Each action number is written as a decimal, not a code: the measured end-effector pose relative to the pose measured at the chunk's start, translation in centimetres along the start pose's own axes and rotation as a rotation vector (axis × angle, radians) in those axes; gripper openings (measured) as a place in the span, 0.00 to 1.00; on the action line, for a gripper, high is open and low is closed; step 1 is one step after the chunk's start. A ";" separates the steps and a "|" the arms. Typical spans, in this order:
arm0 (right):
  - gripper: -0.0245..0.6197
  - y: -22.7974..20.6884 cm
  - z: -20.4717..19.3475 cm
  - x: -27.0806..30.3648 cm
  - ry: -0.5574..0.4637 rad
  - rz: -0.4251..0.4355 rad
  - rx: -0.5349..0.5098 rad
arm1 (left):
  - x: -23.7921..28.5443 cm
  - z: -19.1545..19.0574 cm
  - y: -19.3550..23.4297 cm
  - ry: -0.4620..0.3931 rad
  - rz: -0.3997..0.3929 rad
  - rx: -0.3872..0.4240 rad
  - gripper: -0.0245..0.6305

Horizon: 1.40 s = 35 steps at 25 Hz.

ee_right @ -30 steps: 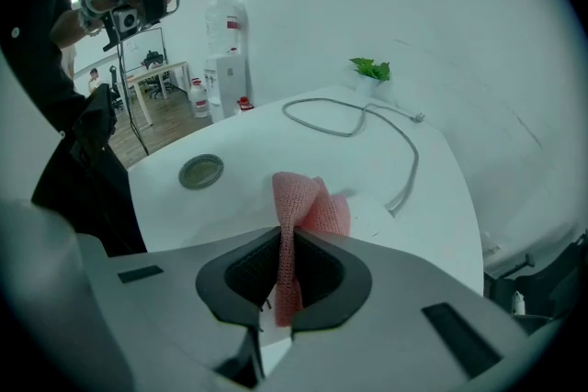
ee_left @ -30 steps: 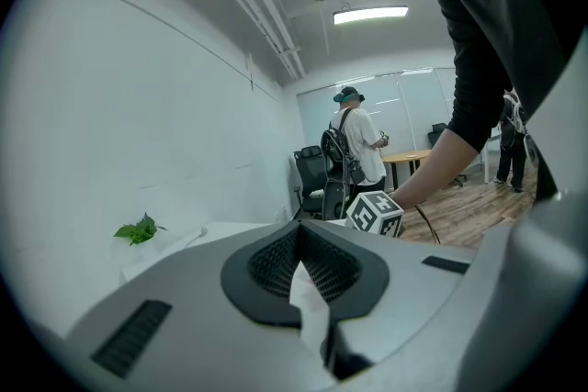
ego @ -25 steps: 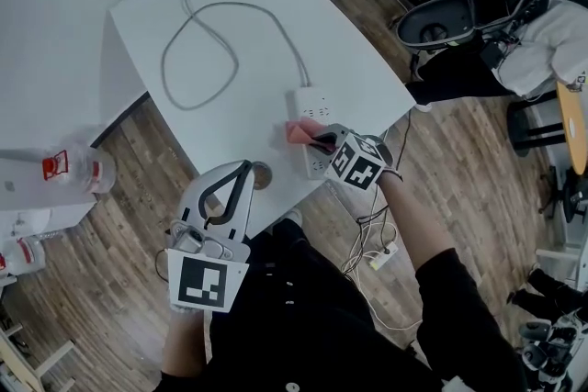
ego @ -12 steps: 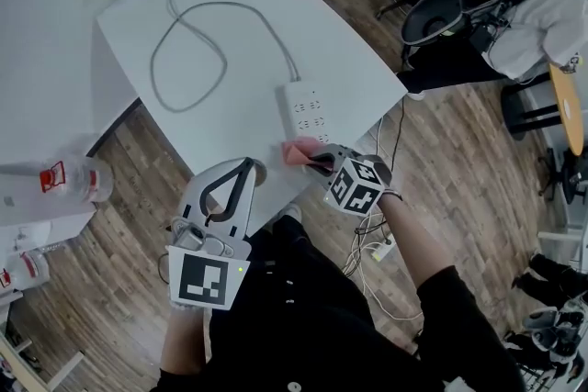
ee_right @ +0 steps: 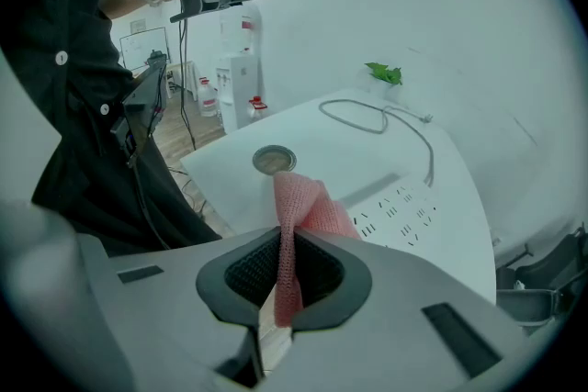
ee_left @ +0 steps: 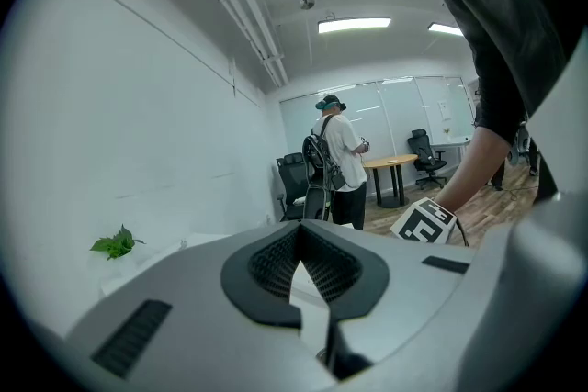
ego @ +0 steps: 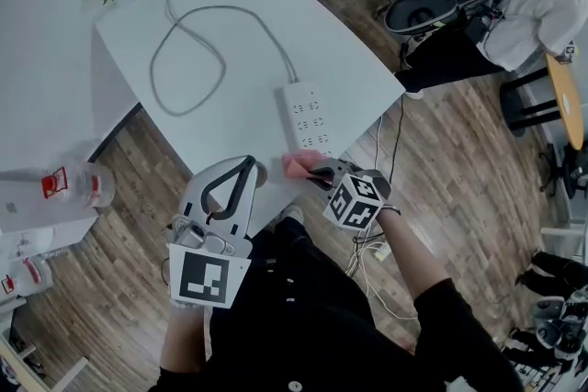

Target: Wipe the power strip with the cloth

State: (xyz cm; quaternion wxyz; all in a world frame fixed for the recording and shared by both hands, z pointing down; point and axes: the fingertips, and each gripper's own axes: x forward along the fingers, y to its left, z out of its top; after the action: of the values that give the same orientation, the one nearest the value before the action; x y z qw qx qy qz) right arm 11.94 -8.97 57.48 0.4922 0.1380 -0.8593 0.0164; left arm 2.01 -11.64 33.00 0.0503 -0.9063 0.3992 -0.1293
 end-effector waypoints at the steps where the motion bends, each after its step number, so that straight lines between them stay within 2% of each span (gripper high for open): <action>1: 0.11 0.1 0.0 0.0 0.000 -0.006 0.000 | 0.0 0.1 -0.1 -0.002 0.000 0.001 0.05; 8: 0.11 -0.9 1.2 -1.1 -0.008 -0.095 0.027 | 0.1 0.6 0.5 -0.019 0.002 0.016 0.05; 13: 0.11 -3.3 3.9 -4.0 -0.110 -0.234 0.144 | 0.1 1.4 1.0 -0.029 0.009 0.028 0.05; 19: 0.11 -5.7 8.0 -9.0 -0.286 -0.381 0.277 | 0.2 2.0 1.4 -0.036 0.014 0.045 0.05; 28: 0.11 -6.1 14.1 -14.8 -0.501 -0.484 0.279 | -1.0 3.4 2.6 -0.061 0.024 0.109 0.05; 35: 0.11 -6.2 16.3 -17.3 -0.563 -0.523 0.284 | -1.4 4.1 2.9 -0.076 0.033 0.119 0.05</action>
State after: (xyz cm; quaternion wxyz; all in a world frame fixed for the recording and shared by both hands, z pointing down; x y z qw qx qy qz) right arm 8.12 -13.78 33.69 0.2016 0.4176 -0.8855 -0.0293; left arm 0.17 -12.63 28.20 0.1213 -0.8993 0.4035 -0.1173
